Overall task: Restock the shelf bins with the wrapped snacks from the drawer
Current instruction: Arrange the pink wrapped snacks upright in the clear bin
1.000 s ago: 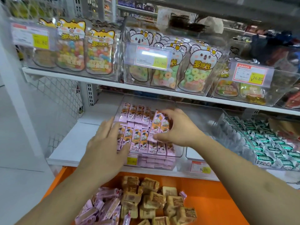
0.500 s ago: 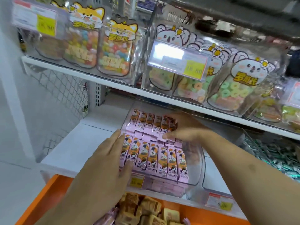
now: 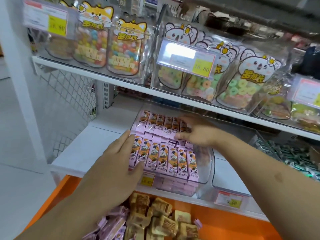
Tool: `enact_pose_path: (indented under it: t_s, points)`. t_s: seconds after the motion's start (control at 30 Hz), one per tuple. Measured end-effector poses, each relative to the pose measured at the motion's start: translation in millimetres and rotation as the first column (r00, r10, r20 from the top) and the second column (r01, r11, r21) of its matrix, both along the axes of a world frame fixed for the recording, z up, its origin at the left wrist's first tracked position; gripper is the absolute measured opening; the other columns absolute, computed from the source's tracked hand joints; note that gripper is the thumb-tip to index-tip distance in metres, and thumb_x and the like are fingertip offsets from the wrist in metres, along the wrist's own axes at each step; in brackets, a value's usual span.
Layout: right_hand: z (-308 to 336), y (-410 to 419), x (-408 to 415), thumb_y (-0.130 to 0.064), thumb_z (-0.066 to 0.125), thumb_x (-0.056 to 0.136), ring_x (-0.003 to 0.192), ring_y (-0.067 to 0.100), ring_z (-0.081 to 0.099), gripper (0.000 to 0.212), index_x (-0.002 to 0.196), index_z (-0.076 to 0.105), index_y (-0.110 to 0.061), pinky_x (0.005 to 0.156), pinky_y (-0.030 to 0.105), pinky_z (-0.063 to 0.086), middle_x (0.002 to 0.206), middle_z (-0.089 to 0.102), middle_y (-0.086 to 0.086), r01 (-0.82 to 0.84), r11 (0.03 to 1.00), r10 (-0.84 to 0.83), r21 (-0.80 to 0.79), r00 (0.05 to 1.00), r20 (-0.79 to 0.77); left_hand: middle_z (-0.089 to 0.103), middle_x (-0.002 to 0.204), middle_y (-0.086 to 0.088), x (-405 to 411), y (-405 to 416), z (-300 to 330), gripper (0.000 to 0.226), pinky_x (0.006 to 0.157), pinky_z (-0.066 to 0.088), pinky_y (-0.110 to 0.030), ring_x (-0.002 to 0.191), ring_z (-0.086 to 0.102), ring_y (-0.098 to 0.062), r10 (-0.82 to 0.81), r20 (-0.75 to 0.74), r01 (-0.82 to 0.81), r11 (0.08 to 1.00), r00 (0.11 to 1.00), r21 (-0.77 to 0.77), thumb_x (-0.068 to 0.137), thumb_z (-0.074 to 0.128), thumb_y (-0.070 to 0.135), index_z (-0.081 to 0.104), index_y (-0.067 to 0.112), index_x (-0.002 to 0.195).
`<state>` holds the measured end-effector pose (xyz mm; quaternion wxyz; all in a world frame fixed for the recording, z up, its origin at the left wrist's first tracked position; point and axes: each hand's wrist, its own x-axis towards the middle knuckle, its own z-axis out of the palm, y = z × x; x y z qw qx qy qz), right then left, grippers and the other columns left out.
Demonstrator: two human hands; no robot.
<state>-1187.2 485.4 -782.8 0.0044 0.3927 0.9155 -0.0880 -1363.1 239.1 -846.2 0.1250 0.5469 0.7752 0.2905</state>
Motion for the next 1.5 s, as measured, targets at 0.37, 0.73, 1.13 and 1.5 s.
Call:
enact_pose_path:
  t_s: [0.37, 0.73, 1.13, 1.5]
  points:
    - [4, -147, 90, -0.050, 0.070, 0.095, 0.134, 0.009, 0.050, 0.061, 0.147, 0.053, -0.024, 0.111, 0.025, 0.041, 0.147, 0.053, -0.007, -0.024, 0.999, 0.034, 0.039, 0.961, -0.275, 0.003, 0.173, 0.017, 31, -40, 25, 0.083, 0.127, 0.024, -0.040, 0.155, 0.023, -0.009, -0.161, -0.027, 0.161, 0.987, 0.987, 0.010, 0.099, 0.047, 0.062, 0.004, 0.035, 0.166]
    - [-145, -217, 197, -0.044, 0.075, 0.092, 0.101, 0.029, 0.067, 0.033, 0.113, 0.065, -0.020, 0.086, 0.044, 0.055, 0.115, 0.069, 0.008, 0.238, 0.896, -0.254, -0.376, 0.967, 0.007, 0.025, 0.168, 0.010, 118, -68, -57, 0.080, 0.119, 0.033, -0.034, 0.151, 0.032, -0.014, -0.466, -0.013, 0.448, 0.857, 0.885, -0.255, 0.096, 0.052, 0.067, 0.026, 0.029, 0.162]
    - [-314, -166, 279, -0.020, 0.075, 0.093, 0.120, 0.032, 0.068, 0.031, 0.123, 0.071, -0.017, 0.098, 0.040, 0.056, 0.127, 0.071, 0.012, 0.517, 0.642, -0.296, -0.566, 0.848, 0.439, 0.039, 0.158, 0.017, 197, -37, -222, 0.065, 0.110, 0.046, -0.040, 0.139, 0.046, -0.014, -0.742, 0.224, 0.703, 0.427, 0.632, -0.569, 0.095, 0.065, 0.054, 0.042, 0.040, 0.153]
    - [-357, -152, 303, -0.016, 0.090, 0.080, 0.049, 0.006, 0.062, 0.031, 0.091, 0.062, -0.015, 0.057, 0.026, 0.048, 0.069, 0.068, 0.002, 0.455, 0.583, 0.023, -0.673, 0.819, 0.573, 0.064, 0.104, 0.003, 212, -23, -258, 0.019, 0.080, 0.056, -0.039, 0.089, 0.061, -0.015, -0.653, 0.278, 0.647, 0.430, 0.705, -0.630, 0.096, 0.065, 0.043, 0.060, 0.027, 0.104]
